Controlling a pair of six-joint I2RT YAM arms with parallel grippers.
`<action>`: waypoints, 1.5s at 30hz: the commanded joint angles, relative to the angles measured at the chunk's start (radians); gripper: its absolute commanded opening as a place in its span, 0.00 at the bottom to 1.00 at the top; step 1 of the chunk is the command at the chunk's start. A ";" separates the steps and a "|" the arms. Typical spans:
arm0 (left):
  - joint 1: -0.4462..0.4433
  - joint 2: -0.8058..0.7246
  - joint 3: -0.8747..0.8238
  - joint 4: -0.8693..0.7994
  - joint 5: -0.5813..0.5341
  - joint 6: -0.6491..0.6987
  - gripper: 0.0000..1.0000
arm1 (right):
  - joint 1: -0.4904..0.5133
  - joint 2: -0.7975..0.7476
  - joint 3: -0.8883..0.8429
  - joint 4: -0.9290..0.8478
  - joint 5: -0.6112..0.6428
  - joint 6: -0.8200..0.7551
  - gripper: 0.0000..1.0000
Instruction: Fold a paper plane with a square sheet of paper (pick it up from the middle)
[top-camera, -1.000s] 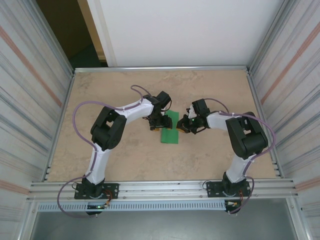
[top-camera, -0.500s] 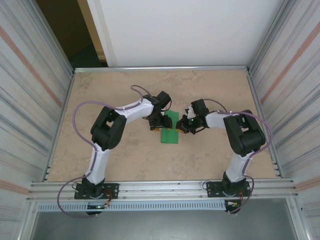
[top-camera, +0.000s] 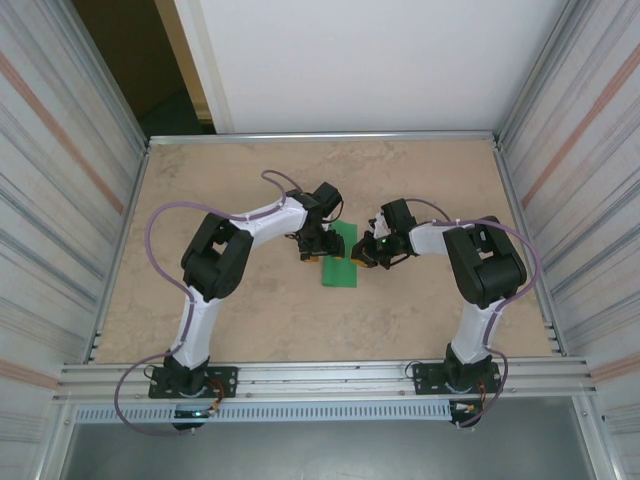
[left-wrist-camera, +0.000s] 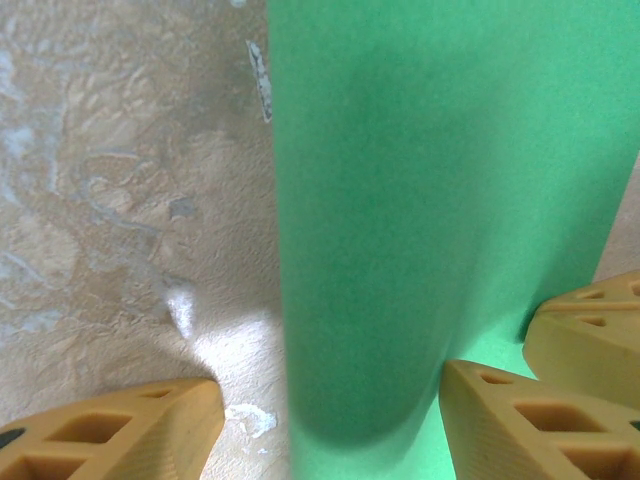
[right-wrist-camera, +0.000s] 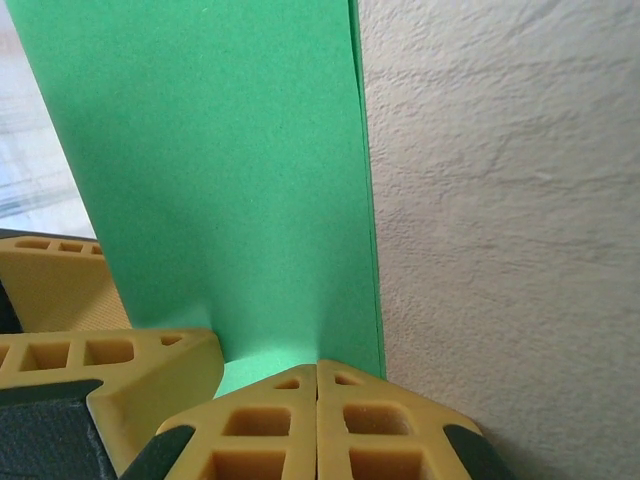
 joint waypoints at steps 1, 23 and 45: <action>-0.025 0.190 -0.133 0.036 -0.003 0.017 0.64 | -0.008 0.058 -0.035 -0.076 0.078 -0.052 0.05; 0.022 -0.287 -0.265 0.459 0.346 -0.001 0.39 | -0.009 0.124 -0.014 -0.148 0.141 -0.113 0.04; 0.029 -0.110 -0.206 0.346 0.290 0.039 0.16 | -0.007 0.145 -0.012 -0.168 0.166 -0.126 0.03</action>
